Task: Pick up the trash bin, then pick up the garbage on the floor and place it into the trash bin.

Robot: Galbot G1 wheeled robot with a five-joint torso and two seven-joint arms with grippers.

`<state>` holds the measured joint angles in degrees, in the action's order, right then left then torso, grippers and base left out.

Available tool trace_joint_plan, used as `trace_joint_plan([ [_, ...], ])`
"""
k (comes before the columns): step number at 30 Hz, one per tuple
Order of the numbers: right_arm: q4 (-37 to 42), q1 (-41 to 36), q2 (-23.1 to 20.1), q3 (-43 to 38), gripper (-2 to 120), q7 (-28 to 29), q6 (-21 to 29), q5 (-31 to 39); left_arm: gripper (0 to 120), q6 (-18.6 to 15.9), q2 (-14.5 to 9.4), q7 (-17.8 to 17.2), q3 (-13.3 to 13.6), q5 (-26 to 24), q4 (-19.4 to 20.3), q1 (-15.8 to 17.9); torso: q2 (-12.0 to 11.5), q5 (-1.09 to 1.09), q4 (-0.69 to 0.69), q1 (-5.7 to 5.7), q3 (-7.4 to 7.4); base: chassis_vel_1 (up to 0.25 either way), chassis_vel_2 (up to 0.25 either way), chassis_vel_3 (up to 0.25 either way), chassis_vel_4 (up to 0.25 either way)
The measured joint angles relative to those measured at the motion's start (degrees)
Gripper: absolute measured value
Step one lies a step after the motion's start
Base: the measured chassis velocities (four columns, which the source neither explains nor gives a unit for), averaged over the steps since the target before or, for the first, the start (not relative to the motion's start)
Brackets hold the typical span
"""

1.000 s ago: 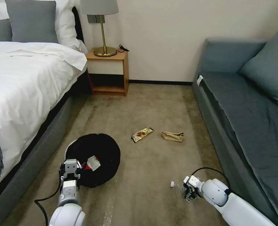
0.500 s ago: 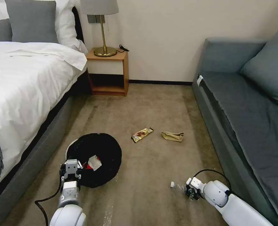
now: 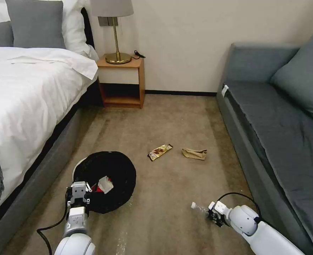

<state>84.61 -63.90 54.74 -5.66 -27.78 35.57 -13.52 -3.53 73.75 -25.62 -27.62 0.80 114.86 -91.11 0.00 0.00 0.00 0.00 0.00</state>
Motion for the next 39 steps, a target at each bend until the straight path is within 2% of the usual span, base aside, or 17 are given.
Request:
trace_joint_plan([
  [4, 1.7, -0.31, 0.94, -2.32, 30, 0.1, -0.66, 2.57, 1, 0.28, 0.04, -0.02, 0.01, 0.08, 0.25, -0.52, 0.0, -0.01, 0.0, 0.0, 0.0, 0.0, 0.0, 0.0, 0.0],
  [7, 4.32, -0.24, 2.85, -5.14, 30, 2.03, -4.5, 11.08, 1, 0.51, 0.03, -0.04, 0.01, 0.16, 0.51, -0.98, 0.0, 0.0, 0.0, 0.0, 0.0, 0.0, 0.0, 0.0, 0.0],
  [9, 4.55, -0.18, 3.1, -5.35, 30, 2.37, -5.42, 12.16, 1, 0.54, 0.03, -0.04, 0.01, 0.16, 0.54, -1.02, 0.0, 0.0, 0.0, 0.0, 0.0, 0.0, 0.0, 0.0, 0.0],
  [11, 4.71, 0.47, 4.77, -5.53, 30, 5.27, -18.6, 20.14, 1, 0.59, 0.14, -0.09, 0.11, 0.37, 0.7, -1.19, 0.0, -0.01, 0.01, 0.0, 0.0, 0.0, 0.0, 0.0, 0.0],
  [13, 5.2, 0.87, 6.26, -4.76, 30, 6.11, -28.03, 25.54, 1, 0.64, 0.33, -0.16, 0.37, 0.56, 0.85, -1.31, 0.0, 0.01, 0.01, 0.0, 0.0, 0.0, 0.0, 0.0, 0.0],
  [14, 5.2, 0.87, 6.26, -4.76, 30, 6.11, -28.03, 25.54, 1, 0.64, 0.33, -0.16, 0.37, 0.56, 0.85, -1.31, 0.0, 0.01, 0.01, 0.0, 0.0, 0.0, 0.0, 0.0, 0.0],
  [18, 9.24, 0.91, 9.42, -1.3, 30, 9.9, -32.86, 35.33, 1, 0.68, 0.56, -0.21, 0.87, 0.89, 0.93, -1.58, 0.0, -0.01, 0.0, 0.0, 0.0, 0.0, 0.0, 0.0, 0.0],
  [19, 9.24, 0.91, 9.42, -1.3, 30, 9.9, -32.86, 35.33, 1, 0.68, 0.56, -0.21, 0.87, 0.89, 0.93, -1.58, 0.0, -0.01, 0.0, 0.0, 0.0, 0.0, 0.0, 0.0, 0.0],
  [23, 10.56, 1.31, 14.03, 3.21, 30, 12.21, -36.82, 37.98, 1, 0.68, 0.85, -0.02, 1.45, 1.26, 0.96, -1.38, 0.0, -0.01, 0.01, 0.0, 0.0, 0.0, 0.0, 0.0, 0.0],
  [28, 11.98, 2.19, 17.2, 8.01, 30, 13.97, -36.07, 37.95, 1, 0.55, 1.28, -0.01, 1.85, 1.3, 1.26, -0.89, 0.0, -0.01, 0.01, 0.0, 0.0, 0.0, 0.0, 0.0, 0.0],
  [39, 13.82, 4.96, 17.09, 14.14, 30, 14.27, -30.43, 35.73, 1, 0.99, 1.99, 0.03, 2.8, 0.97, 1.77, -0.69, 0.0, -0.01, 0.01, 0.0, 0.0, 0.0, 0.0, 0.0, 0.0],
])
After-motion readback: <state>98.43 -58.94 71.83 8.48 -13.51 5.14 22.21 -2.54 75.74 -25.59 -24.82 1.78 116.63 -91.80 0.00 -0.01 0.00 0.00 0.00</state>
